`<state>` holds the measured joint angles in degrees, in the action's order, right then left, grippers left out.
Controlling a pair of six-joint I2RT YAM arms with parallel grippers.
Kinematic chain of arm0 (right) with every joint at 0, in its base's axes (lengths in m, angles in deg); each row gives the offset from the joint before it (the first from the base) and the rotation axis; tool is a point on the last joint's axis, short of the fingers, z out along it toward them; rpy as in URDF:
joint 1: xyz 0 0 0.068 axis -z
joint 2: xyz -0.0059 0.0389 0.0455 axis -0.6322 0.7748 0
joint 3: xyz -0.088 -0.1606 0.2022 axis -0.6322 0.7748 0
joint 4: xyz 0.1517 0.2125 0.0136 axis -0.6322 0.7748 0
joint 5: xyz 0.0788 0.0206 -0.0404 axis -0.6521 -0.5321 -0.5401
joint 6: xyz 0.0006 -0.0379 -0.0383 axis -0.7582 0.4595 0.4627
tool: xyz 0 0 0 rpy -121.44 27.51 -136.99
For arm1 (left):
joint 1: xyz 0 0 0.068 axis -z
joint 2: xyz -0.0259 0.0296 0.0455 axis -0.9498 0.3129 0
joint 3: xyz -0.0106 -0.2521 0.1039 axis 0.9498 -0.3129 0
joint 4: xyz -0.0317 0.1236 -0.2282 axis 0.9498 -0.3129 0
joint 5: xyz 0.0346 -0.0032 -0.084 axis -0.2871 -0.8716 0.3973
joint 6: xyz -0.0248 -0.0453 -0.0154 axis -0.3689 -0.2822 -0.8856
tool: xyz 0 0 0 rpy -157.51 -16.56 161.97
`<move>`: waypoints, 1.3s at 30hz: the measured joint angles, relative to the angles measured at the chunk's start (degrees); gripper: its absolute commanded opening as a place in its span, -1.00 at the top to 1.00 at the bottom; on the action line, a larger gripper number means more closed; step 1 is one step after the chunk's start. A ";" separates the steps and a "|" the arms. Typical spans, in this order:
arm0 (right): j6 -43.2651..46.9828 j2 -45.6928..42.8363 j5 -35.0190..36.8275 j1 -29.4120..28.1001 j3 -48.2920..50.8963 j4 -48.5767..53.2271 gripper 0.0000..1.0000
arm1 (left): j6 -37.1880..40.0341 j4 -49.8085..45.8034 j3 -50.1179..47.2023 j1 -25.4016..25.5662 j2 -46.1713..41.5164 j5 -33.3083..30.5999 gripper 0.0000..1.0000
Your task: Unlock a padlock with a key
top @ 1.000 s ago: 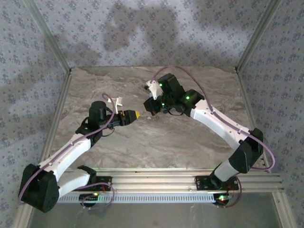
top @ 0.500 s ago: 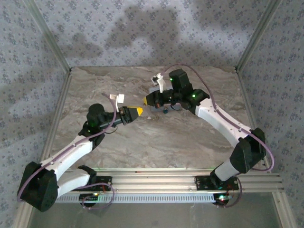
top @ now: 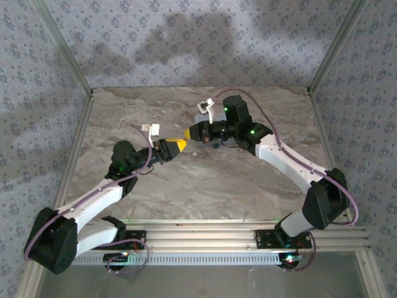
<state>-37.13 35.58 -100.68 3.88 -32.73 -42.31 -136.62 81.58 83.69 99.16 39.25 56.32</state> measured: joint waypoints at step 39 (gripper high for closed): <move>-1.18 -1.95 0.26 -1.20 1.88 -1.81 1.00 | -1.86 1.51 -0.63 -0.02 0.63 0.00 0.35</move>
<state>-38.31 33.63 -100.42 2.68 -30.85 -44.13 -138.48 83.09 83.06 99.14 39.88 56.32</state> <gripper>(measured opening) 0.042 0.311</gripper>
